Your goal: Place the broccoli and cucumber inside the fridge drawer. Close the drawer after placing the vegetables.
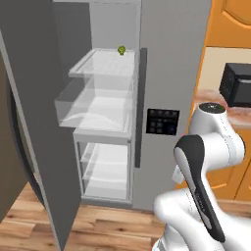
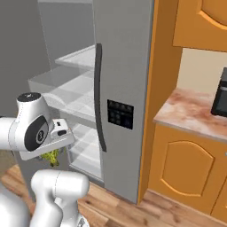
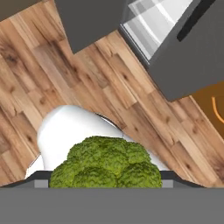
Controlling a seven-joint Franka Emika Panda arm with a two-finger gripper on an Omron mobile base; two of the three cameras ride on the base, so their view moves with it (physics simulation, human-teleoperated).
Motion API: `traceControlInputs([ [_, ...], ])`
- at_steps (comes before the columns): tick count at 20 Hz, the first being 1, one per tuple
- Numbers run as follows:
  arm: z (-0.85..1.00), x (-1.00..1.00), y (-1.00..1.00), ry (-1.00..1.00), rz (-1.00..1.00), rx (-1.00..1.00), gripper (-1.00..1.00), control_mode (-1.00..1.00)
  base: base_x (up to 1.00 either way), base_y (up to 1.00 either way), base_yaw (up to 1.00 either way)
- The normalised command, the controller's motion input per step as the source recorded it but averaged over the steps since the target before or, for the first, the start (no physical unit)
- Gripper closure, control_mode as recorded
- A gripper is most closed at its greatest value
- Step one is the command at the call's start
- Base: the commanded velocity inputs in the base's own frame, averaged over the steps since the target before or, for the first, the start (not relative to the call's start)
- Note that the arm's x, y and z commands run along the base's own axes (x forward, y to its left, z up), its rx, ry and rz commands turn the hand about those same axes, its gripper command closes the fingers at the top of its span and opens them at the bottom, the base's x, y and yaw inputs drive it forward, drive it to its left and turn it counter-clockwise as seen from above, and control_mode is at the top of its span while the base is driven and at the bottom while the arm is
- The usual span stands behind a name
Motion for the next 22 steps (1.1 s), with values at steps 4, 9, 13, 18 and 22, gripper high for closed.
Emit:
traceControlInputs([
  [4,0.0,0.0,0.0,0.0,0.0,0.0,1.0,1.0,0.78,0.53,0.07],
  [9,0.0,0.0,0.0,0.0,0.0,0.0,1.0,1.0,0.67,0.22,0.03],
  [13,0.0,0.0,0.0,0.0,0.0,0.0,1.0,1.0,0.32,0.02,0.01],
  [18,0.0,0.0,0.0,0.0,0.0,0.0,1.0,1.0,0.38,0.11,0.01],
  [22,0.0,0.0,0.0,0.0,0.0,0.0,1.0,1.0,0.41,0.16,0.02],
])
